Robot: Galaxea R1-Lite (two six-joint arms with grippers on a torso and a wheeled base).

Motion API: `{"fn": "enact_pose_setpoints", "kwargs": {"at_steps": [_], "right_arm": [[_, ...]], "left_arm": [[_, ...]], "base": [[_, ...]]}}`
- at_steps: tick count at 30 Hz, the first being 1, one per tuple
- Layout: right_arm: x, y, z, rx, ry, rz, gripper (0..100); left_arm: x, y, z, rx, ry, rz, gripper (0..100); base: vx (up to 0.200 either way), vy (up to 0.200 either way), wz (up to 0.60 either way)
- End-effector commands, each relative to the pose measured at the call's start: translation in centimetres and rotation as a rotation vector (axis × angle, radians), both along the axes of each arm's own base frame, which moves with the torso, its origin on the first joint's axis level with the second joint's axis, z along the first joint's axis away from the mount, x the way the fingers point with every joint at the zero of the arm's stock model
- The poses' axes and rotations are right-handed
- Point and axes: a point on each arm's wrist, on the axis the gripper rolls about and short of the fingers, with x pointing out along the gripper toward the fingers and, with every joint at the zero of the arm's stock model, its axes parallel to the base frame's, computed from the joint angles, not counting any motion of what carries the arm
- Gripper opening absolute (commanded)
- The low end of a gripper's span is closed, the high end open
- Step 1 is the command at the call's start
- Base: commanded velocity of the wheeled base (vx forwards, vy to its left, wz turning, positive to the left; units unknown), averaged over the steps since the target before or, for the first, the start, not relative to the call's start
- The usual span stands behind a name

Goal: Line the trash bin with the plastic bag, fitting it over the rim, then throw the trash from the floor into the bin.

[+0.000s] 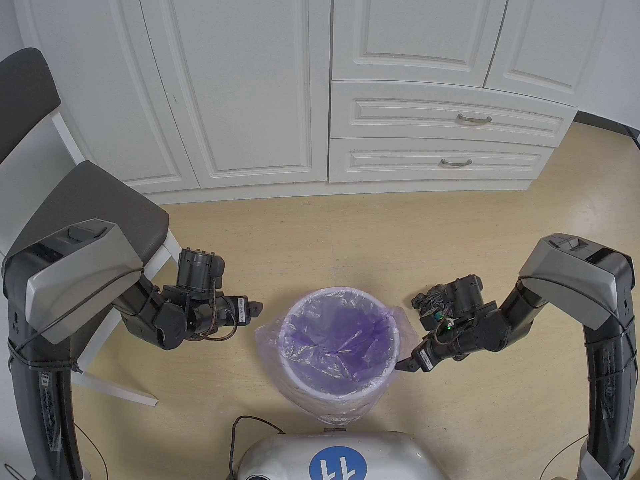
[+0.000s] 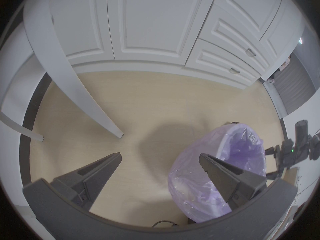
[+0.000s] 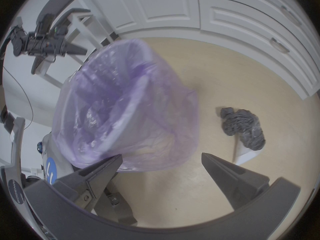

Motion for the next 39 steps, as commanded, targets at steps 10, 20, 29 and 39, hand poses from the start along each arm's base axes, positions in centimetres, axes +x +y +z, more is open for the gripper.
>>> {"fn": "enact_pose_setpoints", "kwargs": {"at_steps": [10,20,29,39], "right_arm": [[3.2,2.0,0.5,0.2,-0.003,-0.19,100],[6.7,2.3,0.9,0.395,-0.044,-0.349,100],[9.4,2.3,1.1,0.524,-0.053,-0.444,100],[12.1,1.0,1.7,0.639,-0.102,-0.568,100]], "left_arm": [[-0.7,0.2,1.3,-0.024,-0.054,0.01,100],[-1.5,0.5,1.1,-0.049,-0.076,0.025,100],[-1.9,0.9,1.2,-0.063,-0.099,0.038,100],[-2.1,0.5,1.4,-0.092,-0.114,0.043,100]], "base": [[0.0,0.0,0.0],[0.0,0.0,0.0],[0.0,0.0,0.0],[0.0,0.0,0.0]]}}
